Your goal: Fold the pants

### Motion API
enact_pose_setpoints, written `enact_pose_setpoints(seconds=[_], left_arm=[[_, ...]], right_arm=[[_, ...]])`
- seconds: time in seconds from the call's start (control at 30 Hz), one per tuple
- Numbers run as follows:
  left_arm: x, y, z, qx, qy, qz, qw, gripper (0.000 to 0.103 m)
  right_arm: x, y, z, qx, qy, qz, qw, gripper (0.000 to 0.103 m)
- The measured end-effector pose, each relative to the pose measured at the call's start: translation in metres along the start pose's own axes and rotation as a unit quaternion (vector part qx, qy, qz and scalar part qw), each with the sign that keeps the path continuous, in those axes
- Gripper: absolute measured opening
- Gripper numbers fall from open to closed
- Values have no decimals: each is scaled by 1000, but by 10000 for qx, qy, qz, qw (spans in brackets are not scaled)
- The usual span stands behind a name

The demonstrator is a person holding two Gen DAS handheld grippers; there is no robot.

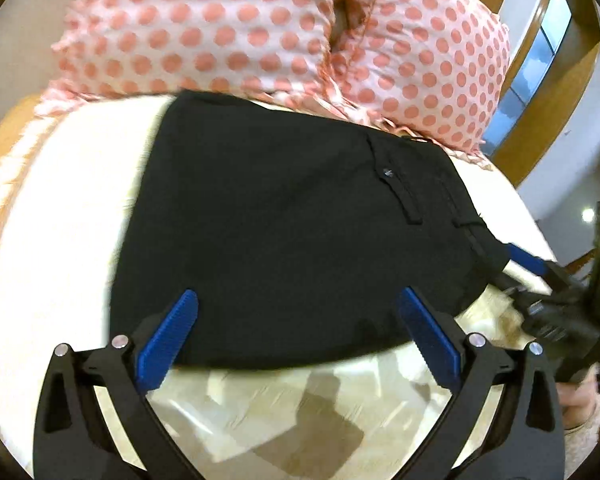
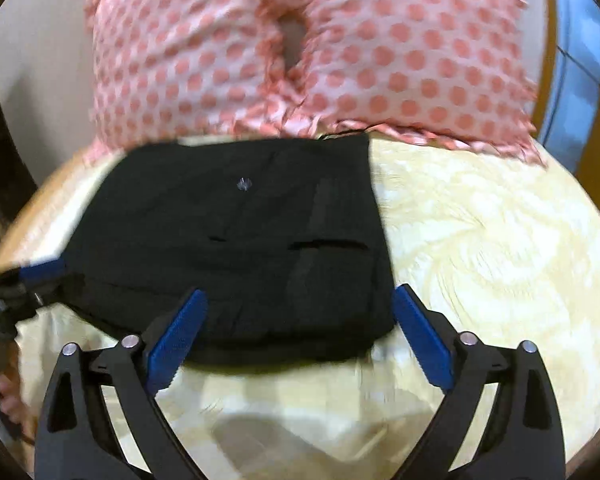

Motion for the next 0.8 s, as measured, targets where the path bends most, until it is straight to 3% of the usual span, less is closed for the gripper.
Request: enact_pose_setpoints(seconds=[0.1,0.23,0.53,0.8], left_arm=[[20,21,-8,15,-195,198,9996,101],[36,56,-16,28,-833,448,9955,101],[34,85,-10,-251,-1349,462,9895,101],[25,93,-15,-257,-1467,422,9879,101]], right_arm=[[19,21,-14,-11,-215,204,9996,100],[24,50,-40,422,-76,274,9987,100],[13,81,-59,427,-8,181,9989,100],[5,89,-62,429,147,104,9989,101]])
Point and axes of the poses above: each gripper's, at about its wrist camera, not at the fingertips, and x roughly against the way its jaws point, z to its right, y to its underside, the point moved 2 cm from there along -x, roughly the way its jaws point, and after that the axes turned 3 degrees about -y, right-handed, at the moved point
